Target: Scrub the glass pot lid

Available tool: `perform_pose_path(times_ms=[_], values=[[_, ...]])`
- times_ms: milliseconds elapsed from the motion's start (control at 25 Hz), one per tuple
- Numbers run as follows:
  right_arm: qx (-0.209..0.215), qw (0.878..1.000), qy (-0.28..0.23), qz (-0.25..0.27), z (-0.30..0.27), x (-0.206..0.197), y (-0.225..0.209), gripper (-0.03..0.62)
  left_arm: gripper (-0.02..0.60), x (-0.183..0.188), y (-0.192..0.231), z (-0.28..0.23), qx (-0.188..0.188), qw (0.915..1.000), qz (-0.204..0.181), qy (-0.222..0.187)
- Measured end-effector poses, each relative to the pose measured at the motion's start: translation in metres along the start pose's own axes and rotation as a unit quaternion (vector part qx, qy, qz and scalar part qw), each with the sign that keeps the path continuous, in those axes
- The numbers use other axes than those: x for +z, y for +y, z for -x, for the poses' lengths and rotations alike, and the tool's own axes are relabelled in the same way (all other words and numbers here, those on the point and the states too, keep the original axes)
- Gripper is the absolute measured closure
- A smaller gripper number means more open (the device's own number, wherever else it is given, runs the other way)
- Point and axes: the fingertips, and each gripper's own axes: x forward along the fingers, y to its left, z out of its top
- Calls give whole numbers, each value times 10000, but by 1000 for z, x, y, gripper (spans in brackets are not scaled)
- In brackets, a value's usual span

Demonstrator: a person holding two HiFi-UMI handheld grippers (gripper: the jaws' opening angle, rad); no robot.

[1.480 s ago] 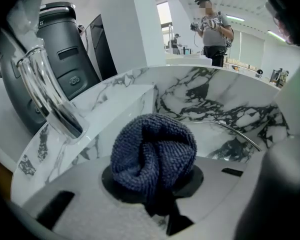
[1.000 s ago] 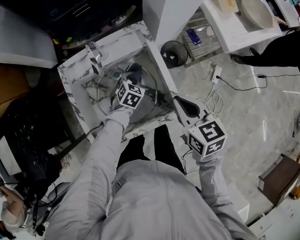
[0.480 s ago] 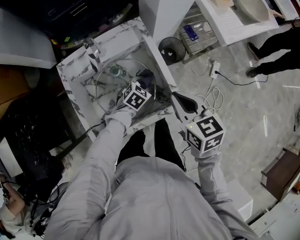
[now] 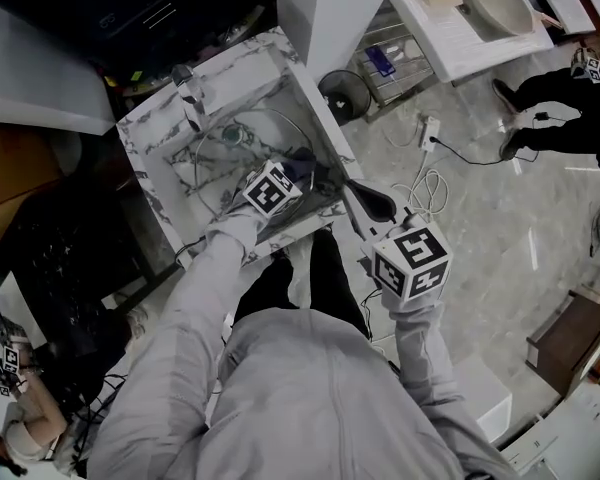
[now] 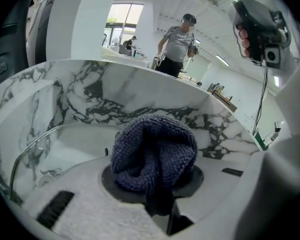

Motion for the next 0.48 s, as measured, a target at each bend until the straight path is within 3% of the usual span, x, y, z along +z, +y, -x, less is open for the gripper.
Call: perform_pose_path(times_ms=[280,480], values=[[-18,10000,-48,-18,4,-5,15,563,495,-25,-38,14,-1081,9932,-402,150],[-54,9999,-105,1,10,-4,28,563,497,-46,-56,26,-1501,9862,-613,342]])
